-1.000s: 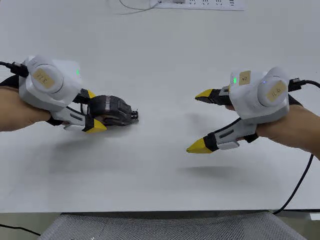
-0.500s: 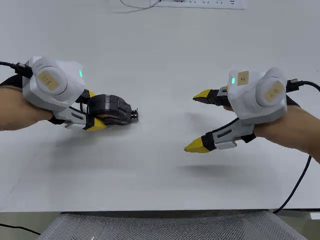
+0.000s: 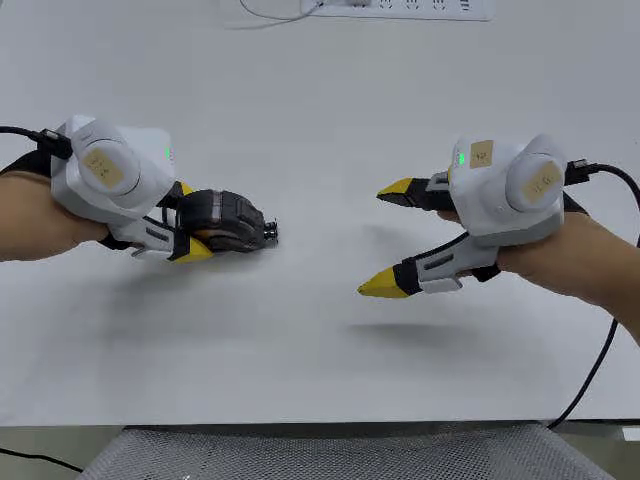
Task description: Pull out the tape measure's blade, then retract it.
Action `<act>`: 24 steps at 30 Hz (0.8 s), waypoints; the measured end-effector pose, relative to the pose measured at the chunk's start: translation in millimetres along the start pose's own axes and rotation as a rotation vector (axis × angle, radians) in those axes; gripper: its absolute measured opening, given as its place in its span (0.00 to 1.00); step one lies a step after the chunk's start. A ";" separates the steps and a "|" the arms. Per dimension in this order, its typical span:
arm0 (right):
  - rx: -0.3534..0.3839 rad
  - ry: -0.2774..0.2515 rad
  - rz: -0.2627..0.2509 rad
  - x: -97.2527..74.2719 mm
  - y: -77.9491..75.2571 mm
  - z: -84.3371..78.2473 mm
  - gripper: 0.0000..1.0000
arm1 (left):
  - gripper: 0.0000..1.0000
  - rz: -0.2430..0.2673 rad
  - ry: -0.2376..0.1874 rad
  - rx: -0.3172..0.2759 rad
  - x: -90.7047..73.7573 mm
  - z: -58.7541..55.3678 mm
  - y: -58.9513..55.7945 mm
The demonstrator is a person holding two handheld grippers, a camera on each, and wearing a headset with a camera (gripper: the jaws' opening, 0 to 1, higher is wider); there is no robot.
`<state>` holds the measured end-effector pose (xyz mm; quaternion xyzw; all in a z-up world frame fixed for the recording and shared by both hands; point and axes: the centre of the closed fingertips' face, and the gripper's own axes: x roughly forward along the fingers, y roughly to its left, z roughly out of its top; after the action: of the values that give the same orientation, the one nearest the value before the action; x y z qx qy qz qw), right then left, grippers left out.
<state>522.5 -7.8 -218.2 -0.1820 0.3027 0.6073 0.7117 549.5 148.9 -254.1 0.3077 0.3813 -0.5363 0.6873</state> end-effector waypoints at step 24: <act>-0.083 -0.113 0.011 48.0 -7.1 23.7 0.42 | 0.29 0.009 0.004 0.053 1.1 -0.5 1.0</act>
<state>538.3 41.9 -232.4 -0.1751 0.2377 0.6324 0.7161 550.5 149.0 -255.3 0.3286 0.3670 -0.5425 0.6804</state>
